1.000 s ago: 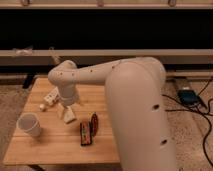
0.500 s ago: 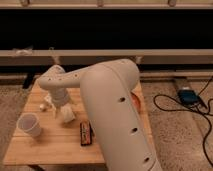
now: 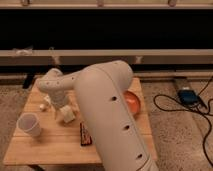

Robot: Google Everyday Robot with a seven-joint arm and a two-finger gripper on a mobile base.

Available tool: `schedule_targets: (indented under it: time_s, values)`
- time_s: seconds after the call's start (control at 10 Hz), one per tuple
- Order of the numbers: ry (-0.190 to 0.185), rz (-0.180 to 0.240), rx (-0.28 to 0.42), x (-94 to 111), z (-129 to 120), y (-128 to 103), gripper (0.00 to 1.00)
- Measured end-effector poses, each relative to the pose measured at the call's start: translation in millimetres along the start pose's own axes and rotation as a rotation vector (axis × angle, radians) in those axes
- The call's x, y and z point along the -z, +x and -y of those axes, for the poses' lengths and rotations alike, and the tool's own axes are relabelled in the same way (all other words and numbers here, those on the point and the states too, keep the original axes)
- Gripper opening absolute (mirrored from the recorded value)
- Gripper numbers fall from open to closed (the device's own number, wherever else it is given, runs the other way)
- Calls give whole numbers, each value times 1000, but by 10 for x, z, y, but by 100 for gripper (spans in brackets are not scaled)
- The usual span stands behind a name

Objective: Place the white sponge in the ceramic cup

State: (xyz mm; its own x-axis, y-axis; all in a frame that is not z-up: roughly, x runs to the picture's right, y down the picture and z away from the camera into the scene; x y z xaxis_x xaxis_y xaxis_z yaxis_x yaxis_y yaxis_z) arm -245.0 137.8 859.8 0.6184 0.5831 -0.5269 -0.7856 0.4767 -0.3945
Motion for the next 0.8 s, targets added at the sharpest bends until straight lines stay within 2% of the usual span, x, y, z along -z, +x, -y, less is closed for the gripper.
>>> schedule_targets:
  time_s: [0.6, 0.7, 0.8]
  values:
    - [-16, -43, -21, -239, 54, -115, 80]
    - [-18, -48, -21, -261, 49, -132, 77]
    - [-21, -54, -15, -286, 18, -150, 67]
